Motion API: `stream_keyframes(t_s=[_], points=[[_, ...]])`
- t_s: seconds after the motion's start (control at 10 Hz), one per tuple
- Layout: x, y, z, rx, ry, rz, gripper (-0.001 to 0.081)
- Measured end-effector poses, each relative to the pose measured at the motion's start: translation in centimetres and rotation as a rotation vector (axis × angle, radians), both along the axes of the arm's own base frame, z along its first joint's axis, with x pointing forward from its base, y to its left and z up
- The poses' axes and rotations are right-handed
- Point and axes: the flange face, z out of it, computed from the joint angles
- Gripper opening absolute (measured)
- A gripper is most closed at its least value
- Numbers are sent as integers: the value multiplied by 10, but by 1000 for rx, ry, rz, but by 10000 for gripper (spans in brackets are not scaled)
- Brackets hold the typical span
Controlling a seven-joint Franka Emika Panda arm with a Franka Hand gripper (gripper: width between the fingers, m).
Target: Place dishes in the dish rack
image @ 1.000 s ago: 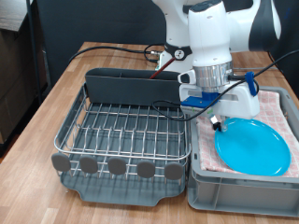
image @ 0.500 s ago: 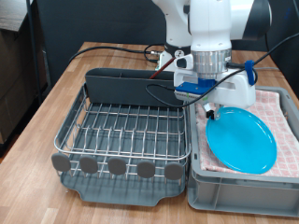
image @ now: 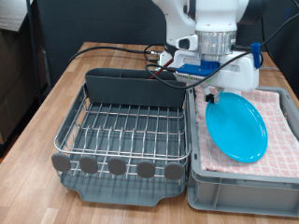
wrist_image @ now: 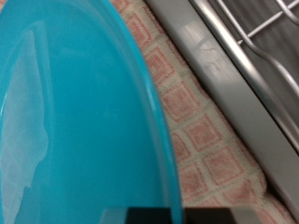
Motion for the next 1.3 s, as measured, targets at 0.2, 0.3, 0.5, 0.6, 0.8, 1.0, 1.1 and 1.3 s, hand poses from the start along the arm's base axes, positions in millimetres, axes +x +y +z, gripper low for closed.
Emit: stream_keyframes(t_s=[0.2,0.3,0.5,0.6,0.8,1.0,1.1,1.3], points=[[-5,1,16,-33,12,36,23],[-8,1,24,-49,15,51,23],[-15,2,41,-90,28,82,23],[-18,3,48,-116,42,100,23],[-23,9,64,-172,71,143,23],[-26,16,77,-205,98,222,23],[-27,18,81,-217,113,268,23],[-27,15,79,-217,127,254,23]])
